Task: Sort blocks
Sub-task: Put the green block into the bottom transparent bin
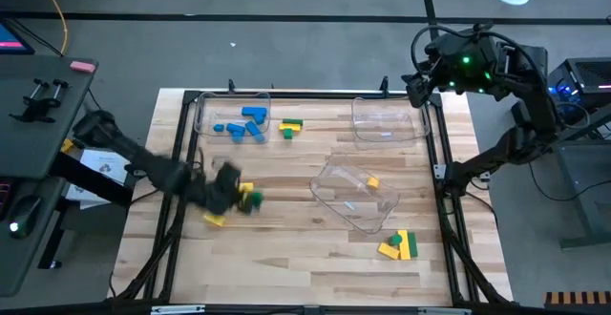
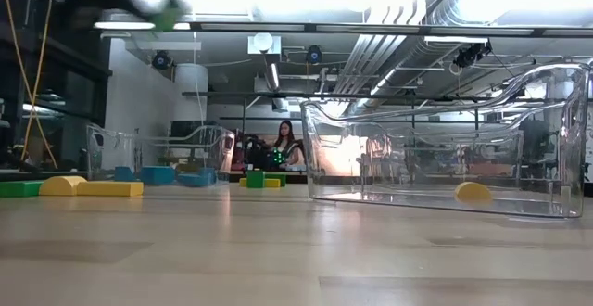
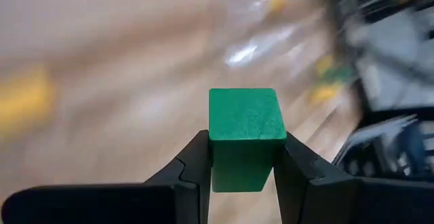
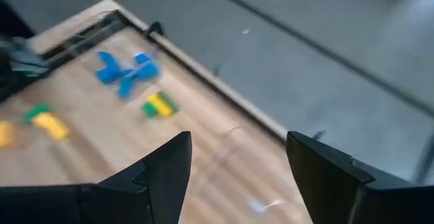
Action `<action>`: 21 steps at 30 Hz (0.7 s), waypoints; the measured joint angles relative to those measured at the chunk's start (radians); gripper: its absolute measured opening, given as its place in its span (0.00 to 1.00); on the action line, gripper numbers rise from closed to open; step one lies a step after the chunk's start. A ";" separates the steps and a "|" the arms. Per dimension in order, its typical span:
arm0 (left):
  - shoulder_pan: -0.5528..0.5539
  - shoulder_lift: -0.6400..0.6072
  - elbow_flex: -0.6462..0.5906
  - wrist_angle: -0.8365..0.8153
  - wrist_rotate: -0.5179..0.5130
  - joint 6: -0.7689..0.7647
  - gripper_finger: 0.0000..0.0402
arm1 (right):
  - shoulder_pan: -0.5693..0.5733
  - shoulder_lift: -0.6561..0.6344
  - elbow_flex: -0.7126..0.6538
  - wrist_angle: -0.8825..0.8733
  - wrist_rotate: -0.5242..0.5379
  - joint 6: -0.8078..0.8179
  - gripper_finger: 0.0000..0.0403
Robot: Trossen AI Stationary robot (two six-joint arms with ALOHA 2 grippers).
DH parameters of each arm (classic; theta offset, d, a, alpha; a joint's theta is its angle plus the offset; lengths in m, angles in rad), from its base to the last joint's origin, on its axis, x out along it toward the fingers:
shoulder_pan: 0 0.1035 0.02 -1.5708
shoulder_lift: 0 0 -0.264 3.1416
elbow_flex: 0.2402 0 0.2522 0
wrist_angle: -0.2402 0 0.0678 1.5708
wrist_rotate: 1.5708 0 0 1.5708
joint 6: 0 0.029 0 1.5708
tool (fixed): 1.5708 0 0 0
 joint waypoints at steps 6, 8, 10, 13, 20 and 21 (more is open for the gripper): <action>0.438 -0.020 0.055 0.214 0.230 0.622 0.20 | 0.084 0.002 -0.178 0.002 -0.120 0.171 0.59; 0.557 0.016 0.064 0.301 0.374 0.728 0.20 | 0.132 -0.002 -0.310 0.001 -0.114 0.242 0.59; 0.645 0.060 0.074 0.377 0.495 0.792 0.20 | 0.185 -0.007 -0.459 0.002 -0.099 0.319 0.57; 0.716 0.120 0.096 0.467 0.634 0.843 0.20 | 0.252 -0.009 -0.694 0.026 -0.112 0.439 0.47; 0.743 0.169 0.162 0.547 0.794 0.929 0.20 | 0.300 -0.006 -1.088 0.391 -0.225 0.598 0.04; 0.740 0.167 0.172 0.552 0.798 0.929 0.20 | 0.298 -0.001 -1.122 0.457 -0.224 0.630 0.04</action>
